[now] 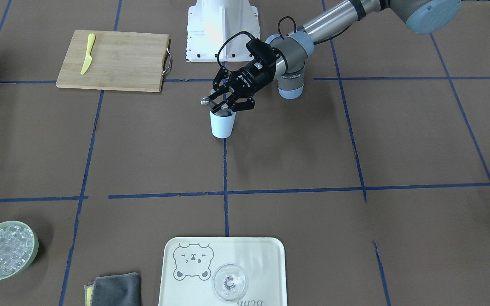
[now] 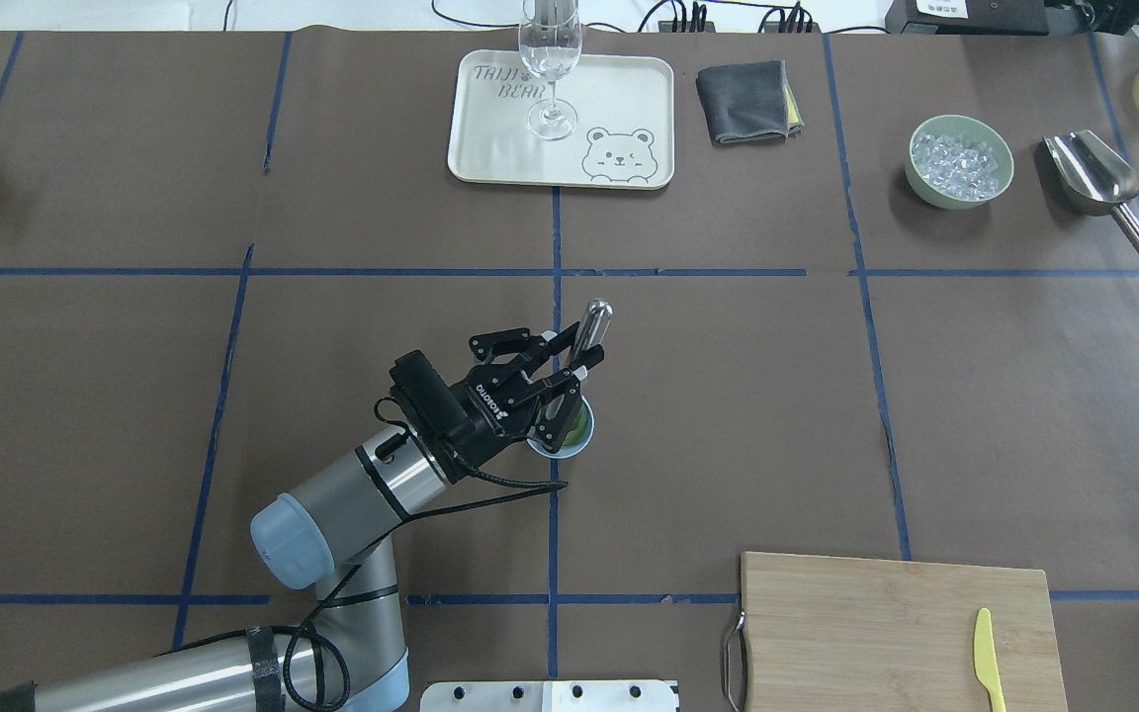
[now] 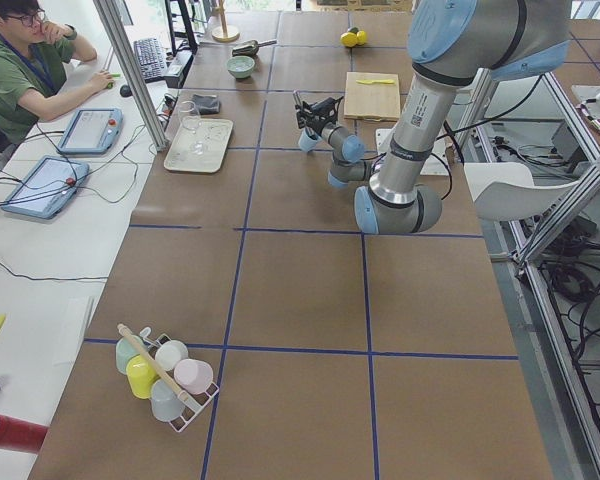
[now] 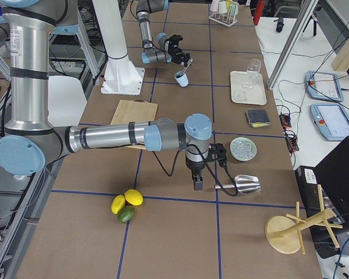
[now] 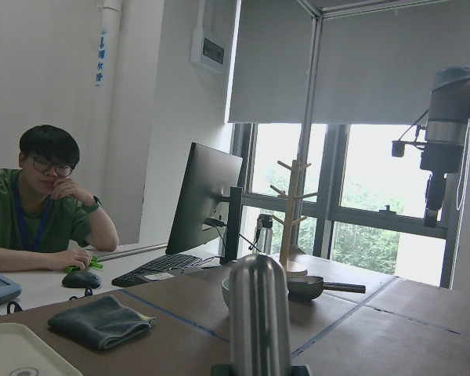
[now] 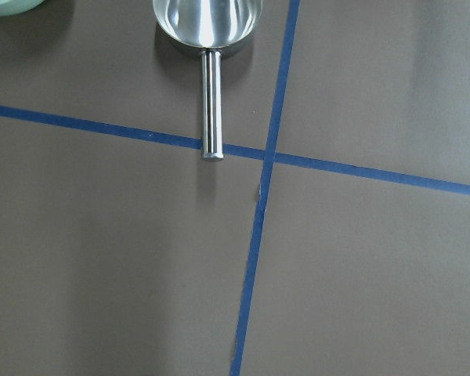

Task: Squeeze lemon into cup
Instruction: 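Press the muddler rod down into the cup onto the lemon slice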

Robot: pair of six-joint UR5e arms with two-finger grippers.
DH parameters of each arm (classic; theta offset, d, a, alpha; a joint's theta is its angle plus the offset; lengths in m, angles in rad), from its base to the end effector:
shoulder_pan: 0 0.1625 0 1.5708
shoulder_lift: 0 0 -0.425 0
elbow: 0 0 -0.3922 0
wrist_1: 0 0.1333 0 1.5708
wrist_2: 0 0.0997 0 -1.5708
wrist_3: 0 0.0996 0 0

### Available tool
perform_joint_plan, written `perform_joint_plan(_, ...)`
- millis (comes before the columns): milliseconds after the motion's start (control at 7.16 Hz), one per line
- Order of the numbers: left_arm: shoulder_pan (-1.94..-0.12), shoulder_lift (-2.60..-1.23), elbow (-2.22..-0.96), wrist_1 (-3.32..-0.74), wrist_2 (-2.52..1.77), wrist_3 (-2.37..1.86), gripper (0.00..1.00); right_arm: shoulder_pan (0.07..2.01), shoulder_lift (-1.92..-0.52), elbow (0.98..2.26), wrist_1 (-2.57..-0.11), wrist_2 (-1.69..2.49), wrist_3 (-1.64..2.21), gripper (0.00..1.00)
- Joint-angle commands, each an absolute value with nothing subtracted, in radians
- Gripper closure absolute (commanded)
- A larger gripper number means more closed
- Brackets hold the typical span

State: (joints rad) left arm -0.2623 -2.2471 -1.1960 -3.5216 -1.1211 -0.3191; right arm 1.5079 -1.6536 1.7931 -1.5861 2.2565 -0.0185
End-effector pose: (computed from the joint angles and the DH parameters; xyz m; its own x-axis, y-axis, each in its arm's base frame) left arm 0.5794 -0.3384 0.2435 0.3405 0.7940 -0.5036 0.7532 0.0903 0.6515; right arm 0.0411 -0.4652 0.5957 0.7662 -0.1452 0.6259 0.0766 0.9878 0.1355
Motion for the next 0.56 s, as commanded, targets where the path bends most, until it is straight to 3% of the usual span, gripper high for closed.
perform_joint_plan(0, -0.282, -2.250, -1.265, -3.524, -1.126, -0.321, 1.00, 1.508, -1.652, 1.793, -1.586, 2.256, -0.018, 0.00)
perform_joint_plan(419, -0.340, -2.240, -1.347, -3.511, -1.121, -0.342, 1.00, 1.508, -1.652, 1.792, -1.586, 2.255, -0.018, 0.00)
